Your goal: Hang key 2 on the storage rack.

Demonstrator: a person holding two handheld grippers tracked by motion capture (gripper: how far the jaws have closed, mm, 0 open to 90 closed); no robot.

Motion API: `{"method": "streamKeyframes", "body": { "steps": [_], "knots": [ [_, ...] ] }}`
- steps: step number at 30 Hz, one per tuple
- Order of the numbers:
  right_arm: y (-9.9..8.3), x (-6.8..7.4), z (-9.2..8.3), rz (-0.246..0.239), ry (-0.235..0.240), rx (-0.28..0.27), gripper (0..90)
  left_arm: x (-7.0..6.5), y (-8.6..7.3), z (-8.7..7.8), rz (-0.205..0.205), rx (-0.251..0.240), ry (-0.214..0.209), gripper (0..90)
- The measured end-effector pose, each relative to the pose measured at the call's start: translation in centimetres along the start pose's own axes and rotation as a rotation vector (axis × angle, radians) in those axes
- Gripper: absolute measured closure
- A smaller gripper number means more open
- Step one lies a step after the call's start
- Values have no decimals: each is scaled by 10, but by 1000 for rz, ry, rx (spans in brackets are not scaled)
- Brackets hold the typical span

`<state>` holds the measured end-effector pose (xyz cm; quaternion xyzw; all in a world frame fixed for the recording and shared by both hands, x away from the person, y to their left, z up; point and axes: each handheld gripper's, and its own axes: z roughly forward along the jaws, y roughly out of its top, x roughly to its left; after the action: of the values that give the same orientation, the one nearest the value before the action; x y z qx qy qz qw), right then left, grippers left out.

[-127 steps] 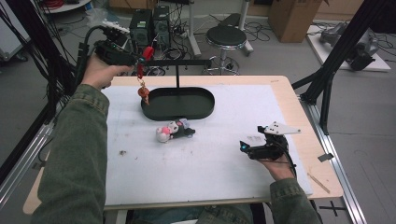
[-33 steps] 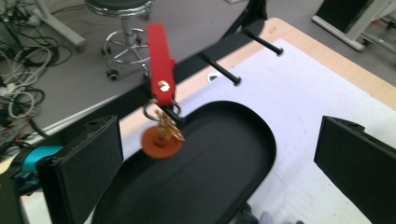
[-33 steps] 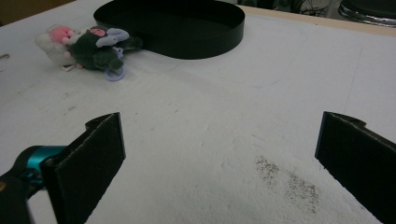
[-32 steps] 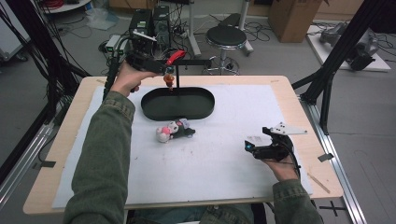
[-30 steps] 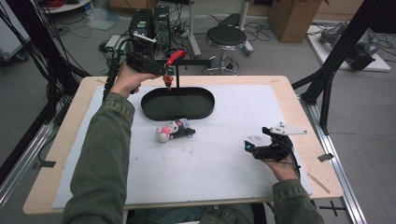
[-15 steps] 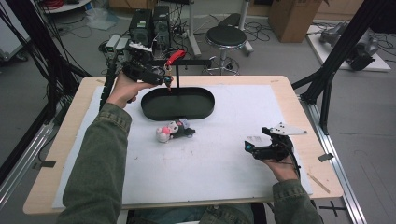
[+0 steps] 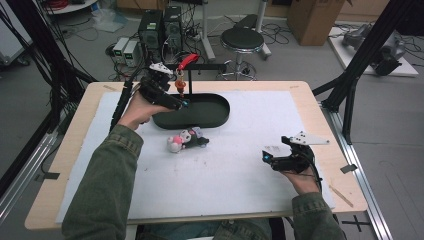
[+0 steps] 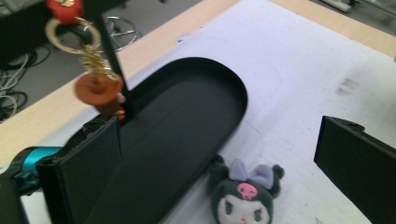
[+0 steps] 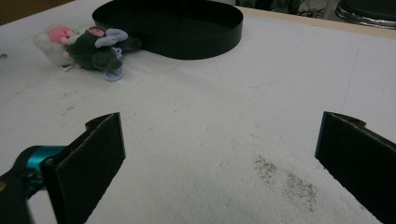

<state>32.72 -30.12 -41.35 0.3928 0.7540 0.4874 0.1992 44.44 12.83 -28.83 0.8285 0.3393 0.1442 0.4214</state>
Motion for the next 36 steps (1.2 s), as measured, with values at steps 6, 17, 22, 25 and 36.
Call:
{"method": "streamKeyframes", "body": {
  "steps": [6, 17, 22, 25, 36],
  "knots": [
    [0, 0, 0, -6, 0, -3, 5, -15, -7, 6, 48, 36, -14, 17],
    [0, 0, 0, -8, 0, -3, 5, -42, -23, 20, 134, 89, -44, 17],
    [0, 0, 0, -3, -2, 0, 5, -46, -31, 26, 145, 111, -45, 17],
    [0, -1, 1, -17, -3, -4, 6, -46, -36, 28, 144, 110, -39, 17],
    [0, 0, 1, -19, -7, 2, 5, -34, -54, 33, 98, 123, -14, 17]
  ]
}}
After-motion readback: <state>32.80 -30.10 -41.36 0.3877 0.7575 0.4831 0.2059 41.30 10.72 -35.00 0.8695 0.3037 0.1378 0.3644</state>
